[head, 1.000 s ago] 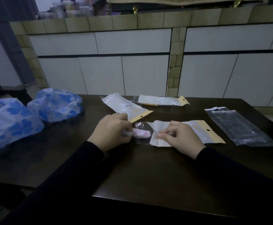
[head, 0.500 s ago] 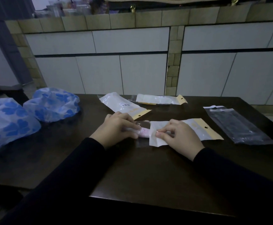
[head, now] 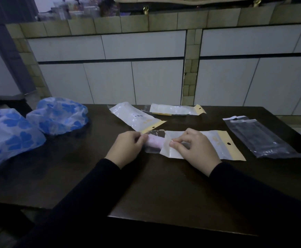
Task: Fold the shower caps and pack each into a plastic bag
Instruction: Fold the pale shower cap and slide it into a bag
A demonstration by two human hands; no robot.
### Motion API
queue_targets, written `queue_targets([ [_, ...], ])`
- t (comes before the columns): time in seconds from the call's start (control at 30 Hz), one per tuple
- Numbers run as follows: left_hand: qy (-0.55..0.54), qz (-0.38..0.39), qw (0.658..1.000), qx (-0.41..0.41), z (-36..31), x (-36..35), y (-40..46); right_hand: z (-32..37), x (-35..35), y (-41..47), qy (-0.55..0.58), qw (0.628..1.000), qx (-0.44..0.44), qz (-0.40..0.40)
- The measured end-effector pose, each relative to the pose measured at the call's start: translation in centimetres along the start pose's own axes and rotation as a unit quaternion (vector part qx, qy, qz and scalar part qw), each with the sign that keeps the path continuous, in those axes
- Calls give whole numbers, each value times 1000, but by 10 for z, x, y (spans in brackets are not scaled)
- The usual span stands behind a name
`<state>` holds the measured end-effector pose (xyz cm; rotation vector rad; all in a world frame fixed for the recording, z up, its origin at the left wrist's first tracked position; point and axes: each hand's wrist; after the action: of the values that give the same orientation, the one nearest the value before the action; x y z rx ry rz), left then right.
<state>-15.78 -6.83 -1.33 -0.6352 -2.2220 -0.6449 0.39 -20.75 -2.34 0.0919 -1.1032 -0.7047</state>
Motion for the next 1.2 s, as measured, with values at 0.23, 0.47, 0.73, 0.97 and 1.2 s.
queue_targets([
  [0.23,-48,-26,996,74,4,3,0,-9,9,-6,-96,991,63,65],
  [0.47,-99,57,992,60,-17,-1,-2,-7,10,-8,-102,989,77,69],
  [0.73,-292,60,954,41,-20,-7,-5,-6,8,-8,-112,990,61,67],
  [0.97,-123,31,992,20,-8,-4,3,-7,-1,5,-166,985,33,27],
  [1.2,241,35,964,106,19,9,0,-11,-11,38,-186,982,-32,10],
])
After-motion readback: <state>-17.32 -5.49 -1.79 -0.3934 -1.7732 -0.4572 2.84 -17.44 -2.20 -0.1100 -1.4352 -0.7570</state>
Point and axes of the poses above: each hand's wrist, its own y-axis towards the middle knuckle, its own x-axis out of the back of the hand, z = x × y, and after that the axes turned 3 degrees about -y, right-handed
